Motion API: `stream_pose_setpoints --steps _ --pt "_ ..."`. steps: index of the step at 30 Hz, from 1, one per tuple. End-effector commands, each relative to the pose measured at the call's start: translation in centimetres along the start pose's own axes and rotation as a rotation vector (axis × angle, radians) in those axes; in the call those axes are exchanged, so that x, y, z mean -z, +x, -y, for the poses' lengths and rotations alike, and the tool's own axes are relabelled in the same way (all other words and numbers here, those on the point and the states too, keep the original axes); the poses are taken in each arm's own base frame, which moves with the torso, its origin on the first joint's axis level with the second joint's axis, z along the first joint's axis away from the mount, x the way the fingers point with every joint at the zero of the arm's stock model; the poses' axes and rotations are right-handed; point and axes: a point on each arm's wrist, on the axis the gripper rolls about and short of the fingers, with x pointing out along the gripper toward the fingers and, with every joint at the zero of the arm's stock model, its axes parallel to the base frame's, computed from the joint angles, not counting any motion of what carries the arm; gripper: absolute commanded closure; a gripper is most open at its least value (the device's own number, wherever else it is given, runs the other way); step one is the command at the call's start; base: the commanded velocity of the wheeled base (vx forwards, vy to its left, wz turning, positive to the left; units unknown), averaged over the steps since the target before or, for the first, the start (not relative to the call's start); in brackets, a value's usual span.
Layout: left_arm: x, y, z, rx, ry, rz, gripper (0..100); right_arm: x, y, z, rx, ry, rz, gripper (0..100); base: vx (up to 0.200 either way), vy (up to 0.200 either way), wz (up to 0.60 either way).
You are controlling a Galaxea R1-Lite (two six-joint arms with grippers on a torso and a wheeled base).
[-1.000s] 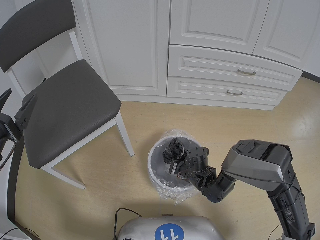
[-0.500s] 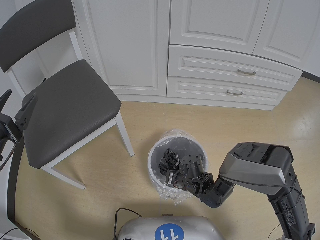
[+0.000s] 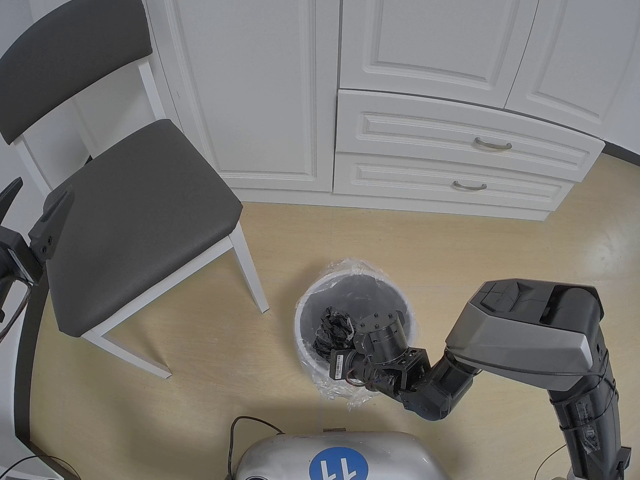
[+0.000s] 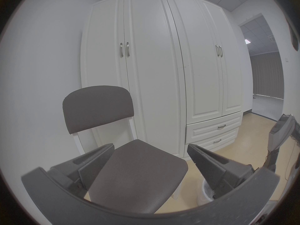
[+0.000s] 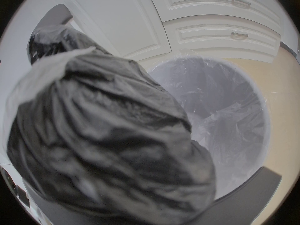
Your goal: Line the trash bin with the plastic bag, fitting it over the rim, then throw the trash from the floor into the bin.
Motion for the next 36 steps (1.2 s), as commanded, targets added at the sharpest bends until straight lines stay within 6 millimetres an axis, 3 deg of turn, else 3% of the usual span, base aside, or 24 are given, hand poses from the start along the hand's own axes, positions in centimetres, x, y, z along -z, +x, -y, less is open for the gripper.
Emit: stream_pose_setpoints --steps 1,9,20,36 --pt "0.0 0.0 0.0 0.000 0.000 -0.001 0 -0.2 -1.2 -0.6 -0.021 -0.017 -0.011 100 0.000 0.000 0.00" --pt "0.0 0.0 0.0 0.000 0.000 0.001 0 0.8 -1.9 -0.8 -0.050 -0.045 -0.055 100 0.000 0.000 0.00" --pt "0.0 0.0 0.0 0.000 0.000 -0.001 0 -0.8 1.4 1.5 0.001 0.019 0.027 100 0.000 0.000 0.00" --pt "0.1 0.1 0.0 0.003 -0.001 -0.003 0 0.6 4.2 2.2 0.009 0.034 0.074 100 0.000 0.000 0.00"
